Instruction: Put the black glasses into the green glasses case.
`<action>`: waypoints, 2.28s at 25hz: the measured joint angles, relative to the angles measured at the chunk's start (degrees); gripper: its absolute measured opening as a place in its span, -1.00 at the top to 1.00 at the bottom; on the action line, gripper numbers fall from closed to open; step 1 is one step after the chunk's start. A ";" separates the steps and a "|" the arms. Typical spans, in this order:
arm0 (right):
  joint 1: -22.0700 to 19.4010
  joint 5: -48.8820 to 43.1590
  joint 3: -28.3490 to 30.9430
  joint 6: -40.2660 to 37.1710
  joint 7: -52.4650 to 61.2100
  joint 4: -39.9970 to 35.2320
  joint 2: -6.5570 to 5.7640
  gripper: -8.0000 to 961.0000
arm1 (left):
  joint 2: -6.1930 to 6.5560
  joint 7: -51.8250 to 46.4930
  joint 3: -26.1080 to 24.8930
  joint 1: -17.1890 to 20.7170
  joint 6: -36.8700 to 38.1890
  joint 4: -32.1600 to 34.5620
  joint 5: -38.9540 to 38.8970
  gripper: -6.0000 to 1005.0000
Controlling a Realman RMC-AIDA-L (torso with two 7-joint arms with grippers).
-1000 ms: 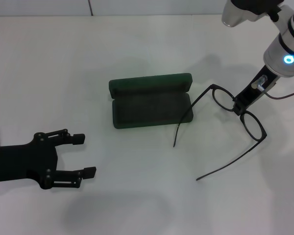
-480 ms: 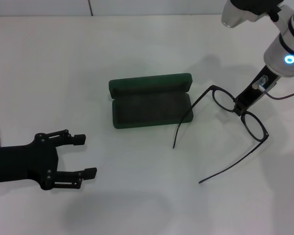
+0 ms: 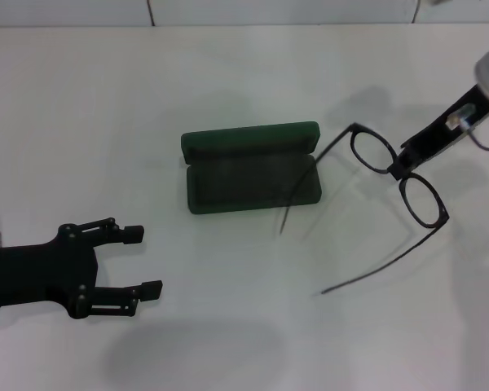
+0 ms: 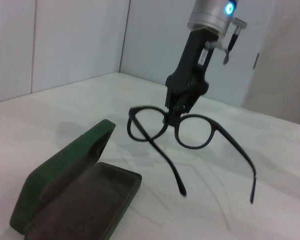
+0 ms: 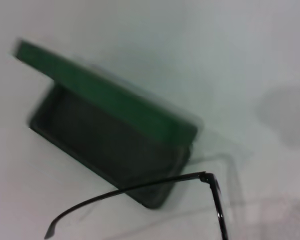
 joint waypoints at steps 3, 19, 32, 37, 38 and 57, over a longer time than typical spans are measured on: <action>-0.79 2.26 6.52 -3.01 -2.92 -0.02 -0.91 0.84 | -0.08 -0.28 0.00 0.03 0.08 0.00 -0.09 -0.77; -12.23 33.53 11.23 2.53 -19.68 3.21 -3.41 0.84 | -0.59 -4.38 -0.09 -1.81 0.76 -2.05 -0.21 -0.77; -12.34 51.39 10.72 4.87 -49.51 12.77 0.09 0.84 | -1.93 -1.13 0.55 -9.55 4.86 -14.31 -0.34 -0.56; -12.75 52.71 10.74 4.63 -55.22 13.70 0.38 0.84 | -3.02 1.25 0.22 -12.18 4.39 -17.85 -0.74 -0.20; -12.81 53.25 10.63 4.50 -55.78 14.03 0.38 0.84 | -3.23 1.57 0.20 -12.63 4.24 -18.20 -0.80 -0.16; -15.55 55.51 11.09 -1.98 -58.63 15.46 0.05 0.84 | -3.37 5.82 0.37 -16.84 5.64 -21.39 -2.28 0.92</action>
